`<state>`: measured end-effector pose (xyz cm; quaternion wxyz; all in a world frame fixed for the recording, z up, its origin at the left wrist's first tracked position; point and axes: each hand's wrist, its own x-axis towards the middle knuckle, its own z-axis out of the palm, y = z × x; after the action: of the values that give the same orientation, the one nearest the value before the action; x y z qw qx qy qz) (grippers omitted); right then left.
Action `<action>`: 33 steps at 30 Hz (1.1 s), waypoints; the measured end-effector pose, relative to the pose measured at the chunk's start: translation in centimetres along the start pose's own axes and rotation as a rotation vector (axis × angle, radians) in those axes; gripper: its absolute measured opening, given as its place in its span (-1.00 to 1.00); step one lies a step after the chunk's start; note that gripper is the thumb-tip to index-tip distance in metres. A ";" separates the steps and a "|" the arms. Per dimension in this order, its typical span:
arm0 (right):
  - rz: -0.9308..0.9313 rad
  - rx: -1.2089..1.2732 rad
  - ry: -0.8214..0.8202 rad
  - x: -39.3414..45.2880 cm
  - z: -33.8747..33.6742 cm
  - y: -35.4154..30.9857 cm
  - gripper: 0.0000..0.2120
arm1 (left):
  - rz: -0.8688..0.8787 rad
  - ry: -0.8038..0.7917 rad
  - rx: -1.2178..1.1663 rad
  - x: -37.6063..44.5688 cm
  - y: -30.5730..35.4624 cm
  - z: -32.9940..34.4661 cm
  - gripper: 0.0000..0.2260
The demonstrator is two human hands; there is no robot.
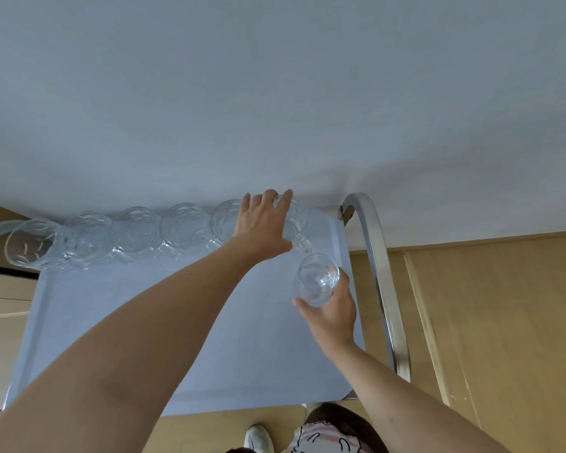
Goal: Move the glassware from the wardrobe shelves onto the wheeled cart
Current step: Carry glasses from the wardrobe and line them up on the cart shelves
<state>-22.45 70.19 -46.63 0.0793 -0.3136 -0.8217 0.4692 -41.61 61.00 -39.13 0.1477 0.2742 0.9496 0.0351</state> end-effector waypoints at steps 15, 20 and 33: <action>-0.068 -0.018 0.083 -7.4 3.7 -4.6 -0.21 | 0.049 0.156 -0.154 -11.3 -8.9 -1.7 -0.13; -0.106 -0.056 0.107 -11.7 5.4 -7.2 -0.24 | 0.031 0.181 -0.154 -17.5 -12.4 -1.4 -0.16; -0.145 -0.125 0.031 -21.5 8.7 -11.6 -0.27 | -0.078 0.163 -0.256 -29.2 -18.8 2.6 -0.19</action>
<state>-14.21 47.05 -38.33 0.1060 -0.2651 -0.8686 0.4049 -26.89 29.56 -36.73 0.1052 0.2124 0.9561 0.1720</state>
